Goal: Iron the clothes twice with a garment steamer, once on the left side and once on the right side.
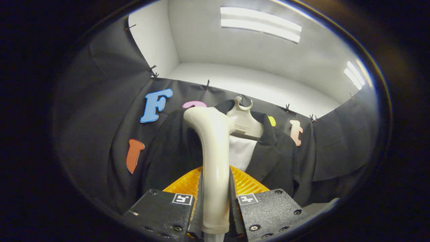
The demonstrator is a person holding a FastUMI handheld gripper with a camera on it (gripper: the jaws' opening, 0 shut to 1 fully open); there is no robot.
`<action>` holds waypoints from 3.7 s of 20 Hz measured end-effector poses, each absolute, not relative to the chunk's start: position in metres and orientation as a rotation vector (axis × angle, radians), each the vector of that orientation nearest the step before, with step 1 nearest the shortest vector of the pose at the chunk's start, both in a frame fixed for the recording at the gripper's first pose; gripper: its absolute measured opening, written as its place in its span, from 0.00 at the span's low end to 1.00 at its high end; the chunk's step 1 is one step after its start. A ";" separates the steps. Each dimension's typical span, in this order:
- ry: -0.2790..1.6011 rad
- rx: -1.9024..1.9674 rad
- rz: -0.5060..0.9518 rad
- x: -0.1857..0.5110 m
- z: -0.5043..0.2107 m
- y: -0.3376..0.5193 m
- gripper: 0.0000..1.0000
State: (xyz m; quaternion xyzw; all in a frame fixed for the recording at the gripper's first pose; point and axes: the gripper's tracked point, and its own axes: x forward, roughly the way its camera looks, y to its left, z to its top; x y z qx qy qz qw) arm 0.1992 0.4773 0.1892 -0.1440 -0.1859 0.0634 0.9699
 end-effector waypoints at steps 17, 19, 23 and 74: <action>-0.208 -0.290 0.143 0.174 0.088 0.450 0.35; -0.191 -0.302 0.145 0.169 0.074 0.447 0.35; -0.161 -0.346 0.156 0.157 0.045 0.442 0.35; 0.417 -0.380 0.196 0.016 -0.147 0.304 0.35</action>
